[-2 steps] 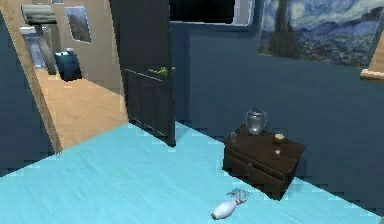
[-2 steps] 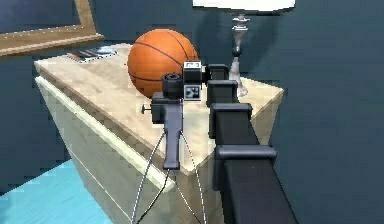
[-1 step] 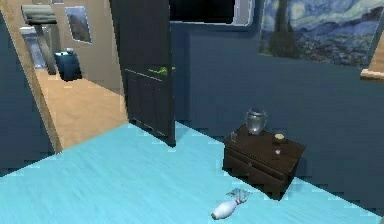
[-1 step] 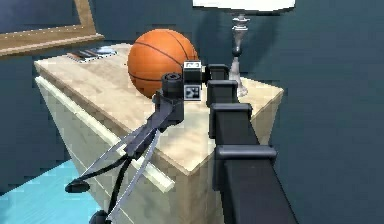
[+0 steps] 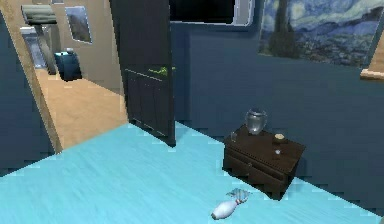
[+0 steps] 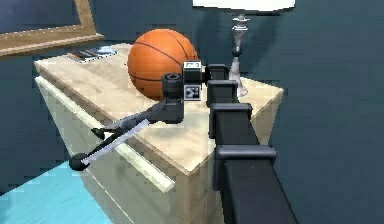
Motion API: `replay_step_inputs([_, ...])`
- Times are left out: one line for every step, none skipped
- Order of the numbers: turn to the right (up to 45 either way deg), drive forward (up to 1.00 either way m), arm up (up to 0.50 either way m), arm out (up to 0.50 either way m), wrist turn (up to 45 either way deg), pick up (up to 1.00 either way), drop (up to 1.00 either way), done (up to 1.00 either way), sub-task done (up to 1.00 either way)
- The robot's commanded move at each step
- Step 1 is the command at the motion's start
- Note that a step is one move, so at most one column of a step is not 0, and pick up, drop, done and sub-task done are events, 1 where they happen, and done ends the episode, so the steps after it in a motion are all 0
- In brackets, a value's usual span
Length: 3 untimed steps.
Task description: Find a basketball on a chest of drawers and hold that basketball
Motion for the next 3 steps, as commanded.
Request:
replay_step_inputs([0.0, 0.0, 0.0, 0.0, 45.0, 0.0, 0.0, 0.0, 0.0])
replay_step_inputs([0.0, 0.0, 0.0, 0.0, 27.0, 0.0, 0.0, 0.0, 0.0])
replay_step_inputs([0.0, 0.0, 0.0, 0.0, 0.0, 1.0, 0.0, 0.0, 0.0])
